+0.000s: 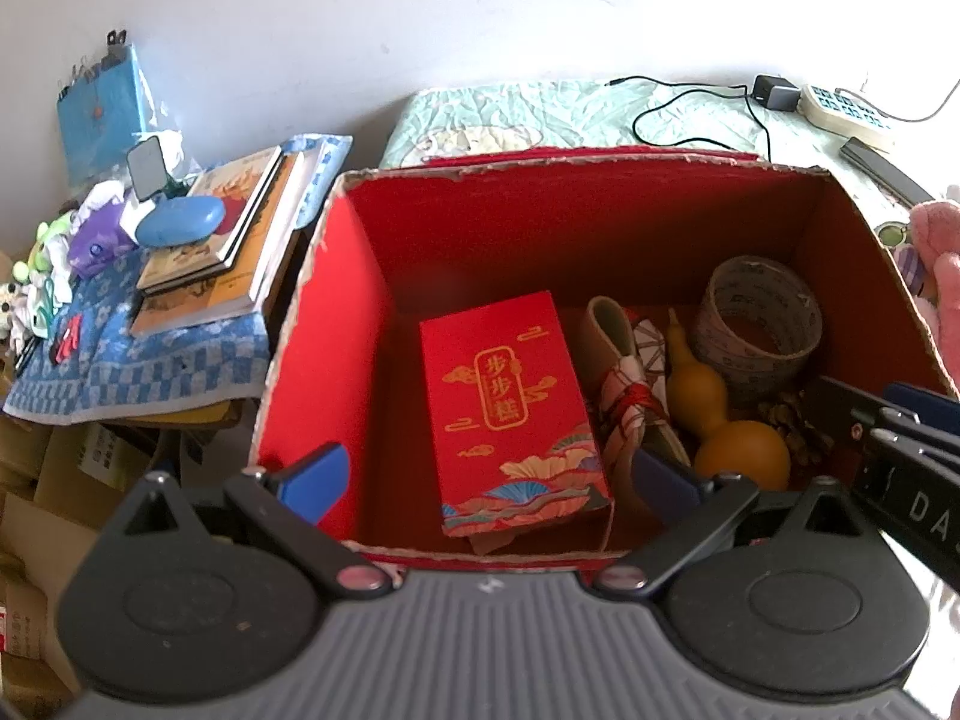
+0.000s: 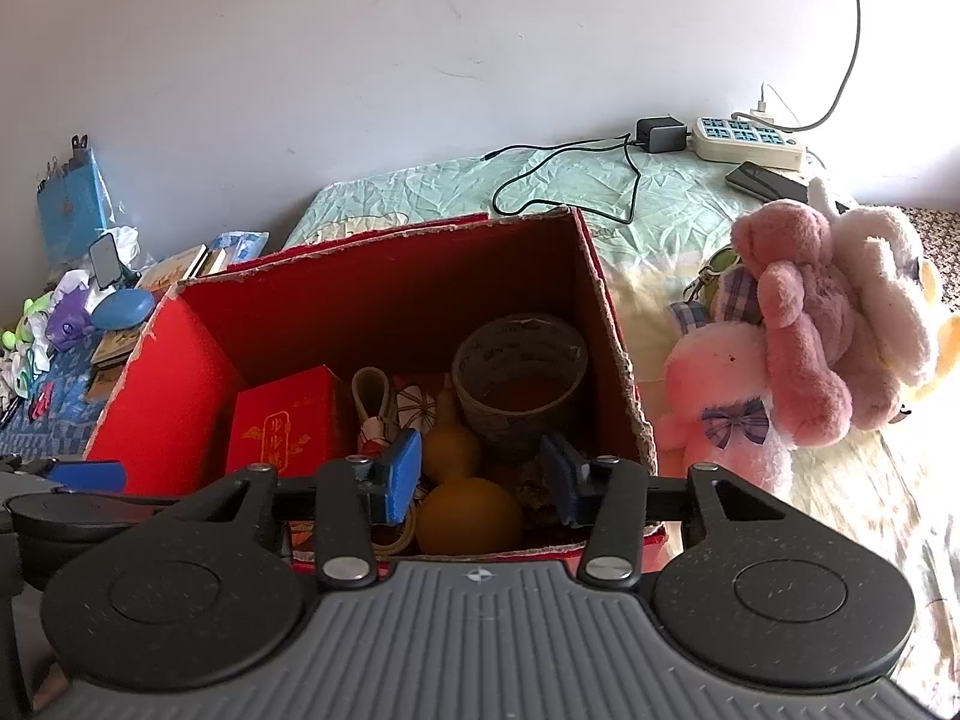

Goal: Organize objects

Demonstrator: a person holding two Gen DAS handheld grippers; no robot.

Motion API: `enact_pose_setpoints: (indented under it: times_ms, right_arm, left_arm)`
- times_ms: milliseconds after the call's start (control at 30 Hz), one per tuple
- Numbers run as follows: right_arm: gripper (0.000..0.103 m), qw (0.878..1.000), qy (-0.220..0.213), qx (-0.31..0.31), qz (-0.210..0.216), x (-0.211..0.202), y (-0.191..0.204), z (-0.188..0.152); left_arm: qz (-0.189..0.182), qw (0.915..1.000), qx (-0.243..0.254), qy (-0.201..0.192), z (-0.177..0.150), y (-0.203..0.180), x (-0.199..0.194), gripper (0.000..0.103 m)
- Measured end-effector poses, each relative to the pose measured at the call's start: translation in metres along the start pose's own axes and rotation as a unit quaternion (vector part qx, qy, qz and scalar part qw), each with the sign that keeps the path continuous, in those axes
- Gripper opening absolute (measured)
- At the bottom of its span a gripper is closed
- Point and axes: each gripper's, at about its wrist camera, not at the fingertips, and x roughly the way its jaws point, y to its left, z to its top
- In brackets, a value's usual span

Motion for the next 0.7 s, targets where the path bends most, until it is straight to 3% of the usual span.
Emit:
enact_pose_setpoints:
  times_ms: [700]
  right_arm:
    - [0.048,1.000,0.001,0.013,0.000,-0.0051,-0.0031,-0.0025]
  left_arm:
    - [-0.001,1.0000,0.005,-0.005,-0.0034,-0.0035,-0.0075,0.101]
